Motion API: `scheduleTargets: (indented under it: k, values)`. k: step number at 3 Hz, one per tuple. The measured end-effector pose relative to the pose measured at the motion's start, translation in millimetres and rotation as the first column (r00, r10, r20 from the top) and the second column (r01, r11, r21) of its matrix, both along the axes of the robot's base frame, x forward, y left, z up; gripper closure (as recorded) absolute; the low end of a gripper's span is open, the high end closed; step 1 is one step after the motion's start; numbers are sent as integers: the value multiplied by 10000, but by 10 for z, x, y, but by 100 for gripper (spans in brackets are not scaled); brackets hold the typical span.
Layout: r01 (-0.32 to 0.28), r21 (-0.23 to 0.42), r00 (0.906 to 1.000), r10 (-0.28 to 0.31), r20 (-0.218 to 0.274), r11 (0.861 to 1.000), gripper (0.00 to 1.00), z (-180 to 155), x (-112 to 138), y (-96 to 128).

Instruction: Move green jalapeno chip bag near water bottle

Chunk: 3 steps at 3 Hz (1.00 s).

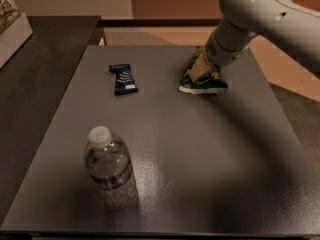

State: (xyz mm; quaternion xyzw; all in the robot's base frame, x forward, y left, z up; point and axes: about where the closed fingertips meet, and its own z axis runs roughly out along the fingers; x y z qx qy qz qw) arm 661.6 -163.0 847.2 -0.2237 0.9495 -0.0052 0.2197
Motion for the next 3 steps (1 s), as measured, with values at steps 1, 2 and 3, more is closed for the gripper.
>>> scheduleTargets:
  k: [1, 2, 3]
  values:
    - [-1, 0, 10000, 1, 0, 10000, 100, 1, 0, 0]
    - [-2, 0, 10000, 2, 1, 10000, 100, 6, -1, 0]
    - [-6, -1, 10000, 6, 0, 10000, 100, 6, -1, 1]
